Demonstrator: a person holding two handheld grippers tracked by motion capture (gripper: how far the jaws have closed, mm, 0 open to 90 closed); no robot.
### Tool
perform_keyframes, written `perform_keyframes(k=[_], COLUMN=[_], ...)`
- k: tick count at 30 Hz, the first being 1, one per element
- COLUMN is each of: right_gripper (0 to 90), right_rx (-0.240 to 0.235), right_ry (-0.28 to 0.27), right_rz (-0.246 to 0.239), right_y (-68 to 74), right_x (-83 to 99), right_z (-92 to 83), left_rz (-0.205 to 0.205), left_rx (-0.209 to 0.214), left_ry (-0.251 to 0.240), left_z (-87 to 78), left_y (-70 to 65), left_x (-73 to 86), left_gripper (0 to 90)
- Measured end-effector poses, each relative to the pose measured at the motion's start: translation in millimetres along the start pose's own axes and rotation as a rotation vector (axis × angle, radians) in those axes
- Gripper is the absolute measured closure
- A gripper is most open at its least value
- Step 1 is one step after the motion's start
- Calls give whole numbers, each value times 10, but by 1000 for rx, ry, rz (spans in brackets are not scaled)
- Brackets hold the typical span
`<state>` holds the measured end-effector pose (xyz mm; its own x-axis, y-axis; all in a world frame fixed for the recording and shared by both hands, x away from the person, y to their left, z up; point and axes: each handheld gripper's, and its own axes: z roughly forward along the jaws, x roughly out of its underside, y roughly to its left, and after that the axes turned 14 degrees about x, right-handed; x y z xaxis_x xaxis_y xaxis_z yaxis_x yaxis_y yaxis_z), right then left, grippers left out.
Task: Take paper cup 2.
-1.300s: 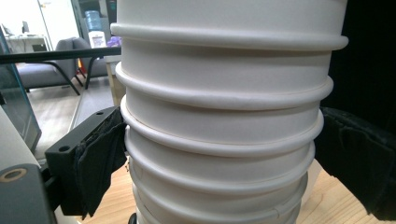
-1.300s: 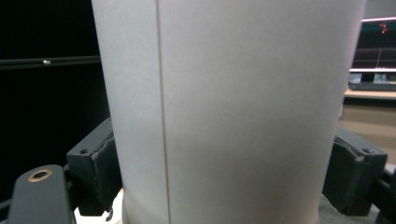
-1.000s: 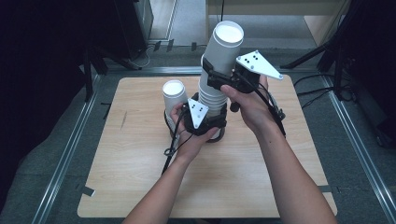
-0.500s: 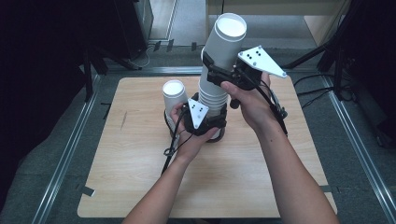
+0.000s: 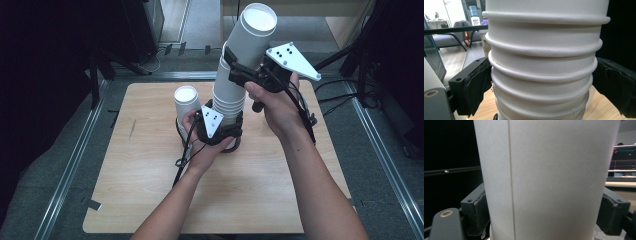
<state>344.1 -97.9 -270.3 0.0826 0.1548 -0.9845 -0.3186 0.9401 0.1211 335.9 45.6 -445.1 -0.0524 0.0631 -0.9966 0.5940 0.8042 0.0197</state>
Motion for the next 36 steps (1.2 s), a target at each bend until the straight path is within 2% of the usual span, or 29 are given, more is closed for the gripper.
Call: perform_keyframes(k=[9,19,28,36], right_gripper=[150,150,148,147], right_rx=[30,57,103,125], right_ry=[-14,-14,-6,9], right_rz=[4,7,-11,-15], right_y=[-127,-294,-456,-560], right_x=[-43,14,148,284], right_z=[-63,-142,-275,-362], left_rz=[0,-4,-10,-10], left_rx=[0,1,10,18], left_ry=[1,3,5,10], left_z=[0,-1,-23,-61], left_y=[1,2,9,0], left_x=[-1,-4,-3,10], left_gripper=[43,43,43,40])
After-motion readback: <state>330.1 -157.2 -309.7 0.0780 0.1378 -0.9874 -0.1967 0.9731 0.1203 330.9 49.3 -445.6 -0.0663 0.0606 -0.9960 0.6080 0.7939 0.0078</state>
